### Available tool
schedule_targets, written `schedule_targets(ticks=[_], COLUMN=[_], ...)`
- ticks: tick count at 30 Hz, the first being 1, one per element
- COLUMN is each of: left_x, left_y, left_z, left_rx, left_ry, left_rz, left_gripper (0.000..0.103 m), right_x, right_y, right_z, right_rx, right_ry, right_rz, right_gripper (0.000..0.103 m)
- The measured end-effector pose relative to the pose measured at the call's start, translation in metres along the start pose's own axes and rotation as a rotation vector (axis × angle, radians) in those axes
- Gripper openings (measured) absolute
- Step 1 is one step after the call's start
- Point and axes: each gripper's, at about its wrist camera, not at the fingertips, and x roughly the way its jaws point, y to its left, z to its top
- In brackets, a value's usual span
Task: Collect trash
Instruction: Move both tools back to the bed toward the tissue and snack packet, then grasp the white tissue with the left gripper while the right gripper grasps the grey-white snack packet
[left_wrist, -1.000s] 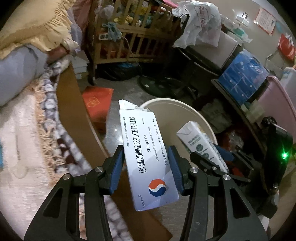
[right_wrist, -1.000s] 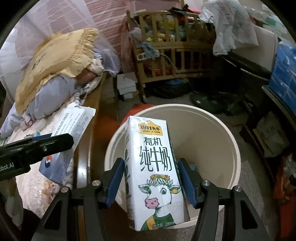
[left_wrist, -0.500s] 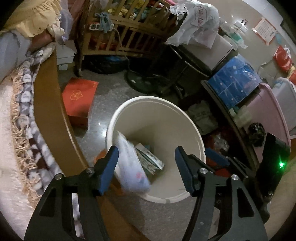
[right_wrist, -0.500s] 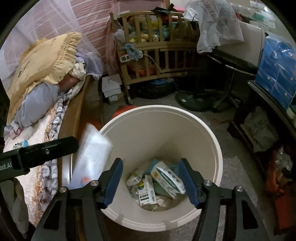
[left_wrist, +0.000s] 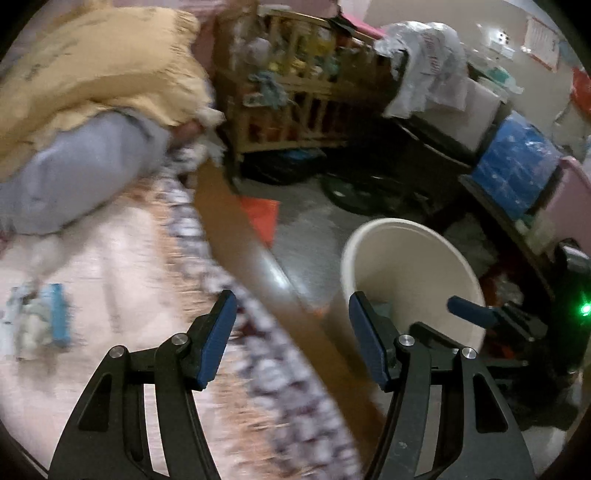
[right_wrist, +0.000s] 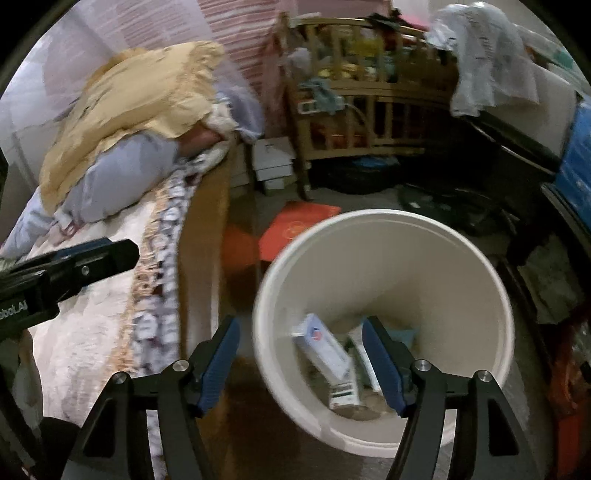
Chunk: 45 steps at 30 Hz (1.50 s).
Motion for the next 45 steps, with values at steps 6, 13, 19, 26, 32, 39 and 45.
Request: schedule_targets(ticks=[6,13,19,26,32,39,45], left_x=[-0.017,-0.041,-0.067,-0.088,-0.089,-0.058,-0.03], left_y=[0.05,0.115,0.181,0.264,0.316,0.355,0.37], left_z=[-0.014,-0.035,-0.062,-0.098,-0.104,-0.091,-0.095], left_rx=[-0.045,-0.128,-0.207,-0.352,-0.455,-0.531,-0.548], left_ry=[-0.022,-0.034,-0.038,-0.021,-0.037,-0.007,0.073], left_rz=[0.08,0.153,0.243,0.335,0.318,0.303,0.252], left_gripper=[0.062,0.062,0.062,0.062,0.062,0.062,0.014], right_x=[0.01,0.026,0.046,0.061,0.075,0.086,0.086], right_y=[0.049,0.115,0.169,0.229,0.266,0.29,0.315], right_z=[0.002,0.005,0.005,0.009,0.012,0.032,0.046], right_rx=[-0.07,-0.154,-0.231,-0.332,-0.411,-0.426,-0.461], right_ry=[0.015,0.047,0.086,0.113,0.128,0.121,0.101], right_rz=[0.075,0.201,0.303,0.393,0.42,0.482,0.518], right_gripper=[0.067,0.072,0.072,0.072,0.072,0.072,0.072])
